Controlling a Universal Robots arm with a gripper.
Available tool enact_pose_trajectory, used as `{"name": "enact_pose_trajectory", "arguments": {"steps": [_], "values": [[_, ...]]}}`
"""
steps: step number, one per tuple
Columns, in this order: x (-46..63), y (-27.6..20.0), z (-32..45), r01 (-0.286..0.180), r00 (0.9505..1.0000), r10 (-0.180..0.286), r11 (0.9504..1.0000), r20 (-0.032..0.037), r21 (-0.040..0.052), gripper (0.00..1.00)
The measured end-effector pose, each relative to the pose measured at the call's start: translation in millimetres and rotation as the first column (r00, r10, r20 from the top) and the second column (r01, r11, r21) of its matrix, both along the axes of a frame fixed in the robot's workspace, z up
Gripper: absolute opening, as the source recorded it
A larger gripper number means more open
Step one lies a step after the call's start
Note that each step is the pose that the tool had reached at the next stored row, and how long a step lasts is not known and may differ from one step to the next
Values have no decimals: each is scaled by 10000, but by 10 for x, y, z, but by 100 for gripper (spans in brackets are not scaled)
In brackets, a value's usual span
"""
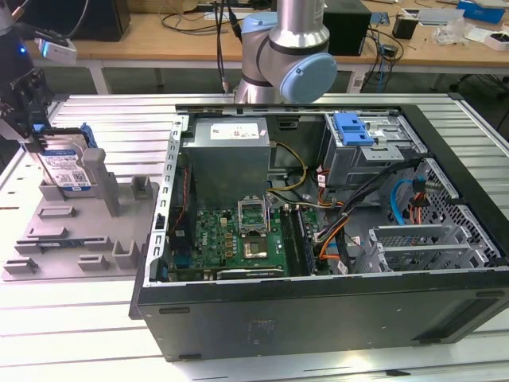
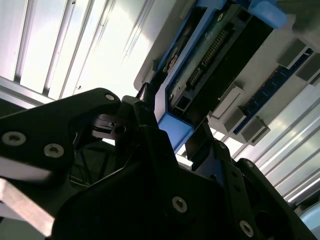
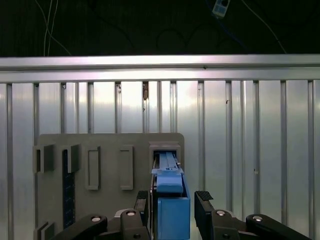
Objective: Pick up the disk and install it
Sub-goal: 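Pick up the disk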
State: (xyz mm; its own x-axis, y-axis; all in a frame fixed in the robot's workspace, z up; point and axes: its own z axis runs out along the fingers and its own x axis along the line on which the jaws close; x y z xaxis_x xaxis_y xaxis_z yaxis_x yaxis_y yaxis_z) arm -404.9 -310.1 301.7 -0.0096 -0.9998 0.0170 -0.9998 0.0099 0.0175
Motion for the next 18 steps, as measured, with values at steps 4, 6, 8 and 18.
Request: {"name": "enact_pose_trajectory", "arguments": {"steps": [4,6,8,18], "values": [[1,0,-9,-1,10000,1,10000,1,1,49],[1,0,-12,-2,10000,2,10000,1,1,49],[1,0,-15,-2,10000,2,10000,1,1,49],[1,0,-32,-11,10000,11,10000,5,1,41]]}}
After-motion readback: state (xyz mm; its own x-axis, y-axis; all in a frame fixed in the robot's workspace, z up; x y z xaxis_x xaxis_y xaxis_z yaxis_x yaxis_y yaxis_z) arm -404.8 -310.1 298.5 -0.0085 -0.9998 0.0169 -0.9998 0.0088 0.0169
